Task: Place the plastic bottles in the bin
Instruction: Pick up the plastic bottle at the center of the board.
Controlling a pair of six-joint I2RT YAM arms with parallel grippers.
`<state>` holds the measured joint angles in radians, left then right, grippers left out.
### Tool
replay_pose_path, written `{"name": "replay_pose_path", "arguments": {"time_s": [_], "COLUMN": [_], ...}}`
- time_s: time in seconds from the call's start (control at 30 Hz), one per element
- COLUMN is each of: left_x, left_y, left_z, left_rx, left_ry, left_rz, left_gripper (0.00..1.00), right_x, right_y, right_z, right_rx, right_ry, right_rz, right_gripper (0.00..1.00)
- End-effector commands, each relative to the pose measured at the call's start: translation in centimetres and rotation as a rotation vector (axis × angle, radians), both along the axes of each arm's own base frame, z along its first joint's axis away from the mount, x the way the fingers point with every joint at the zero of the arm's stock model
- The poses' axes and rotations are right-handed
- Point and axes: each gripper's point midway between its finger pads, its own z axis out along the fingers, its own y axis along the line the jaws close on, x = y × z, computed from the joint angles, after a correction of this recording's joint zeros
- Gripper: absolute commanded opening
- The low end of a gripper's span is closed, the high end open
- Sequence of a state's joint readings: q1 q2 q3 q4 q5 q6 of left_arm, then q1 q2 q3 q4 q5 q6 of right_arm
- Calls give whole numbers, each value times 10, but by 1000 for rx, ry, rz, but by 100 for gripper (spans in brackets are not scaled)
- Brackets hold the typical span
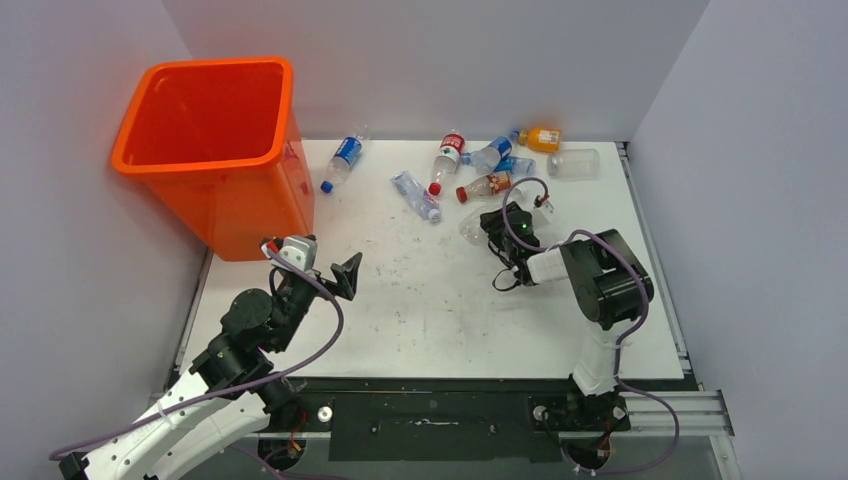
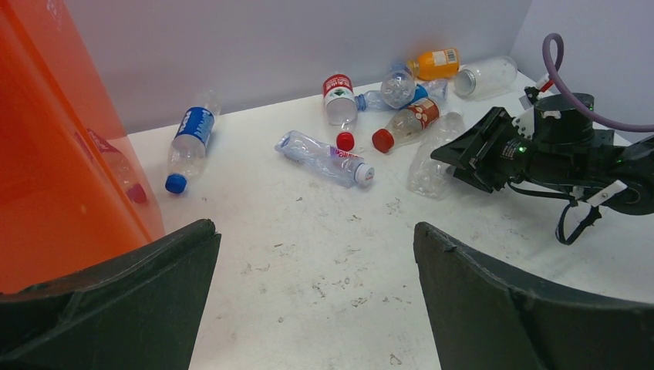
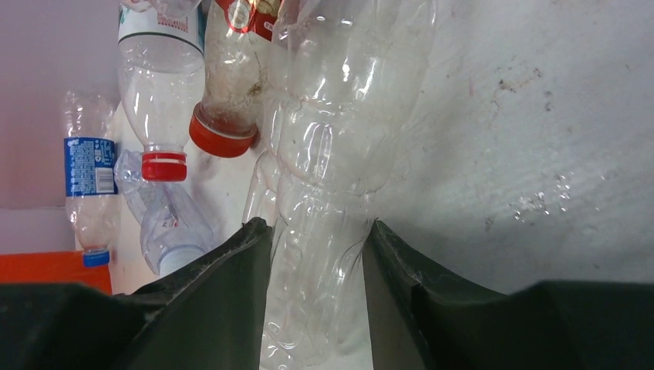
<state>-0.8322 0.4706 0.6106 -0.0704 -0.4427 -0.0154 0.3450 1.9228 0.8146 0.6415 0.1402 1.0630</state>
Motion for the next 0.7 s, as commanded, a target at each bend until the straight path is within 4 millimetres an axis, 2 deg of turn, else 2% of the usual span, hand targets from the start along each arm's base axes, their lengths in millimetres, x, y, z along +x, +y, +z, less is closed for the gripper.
{"name": "replay_pose_path", "arguments": {"time_s": [0.0, 0.13, 0.17, 0.23, 0.37, 0.47, 0.57, 0.67], "left_x": [0, -1, -1, -2, -5, -9, -16, -22], "left_y": [0, -1, -1, -2, -8, -18, -34, -40], "left_z": [9, 9, 10, 10, 9, 14, 16, 25], "left_rx": [-33, -27, -28, -27, -33, -52, -68, -138], "left_ry": [-23, -26, -27, -30, -38, -66, -68, -66], "left_rz": [9, 7, 5, -3, -42, -99, -186, -233], "left_gripper": [97, 97, 97, 97, 97, 96, 96, 96], "right_x": [-16, -43, -54, -77, -139, -192, -238, -280], "right_y": [-2, 8, 13, 25, 73, 102, 115, 125], "right_z": [23, 69, 92, 115, 151, 170, 180, 182], "right_rx": [9, 0, -3, -43, -161, -236, -286, -299], "right_ry": [-71, -170, -221, -277, -390, -470, -547, -611], "right_rz": [39, 105, 129, 191, 445, 617, 734, 852], "right_gripper": [15, 8, 6, 5, 5, 5, 5, 5]}}
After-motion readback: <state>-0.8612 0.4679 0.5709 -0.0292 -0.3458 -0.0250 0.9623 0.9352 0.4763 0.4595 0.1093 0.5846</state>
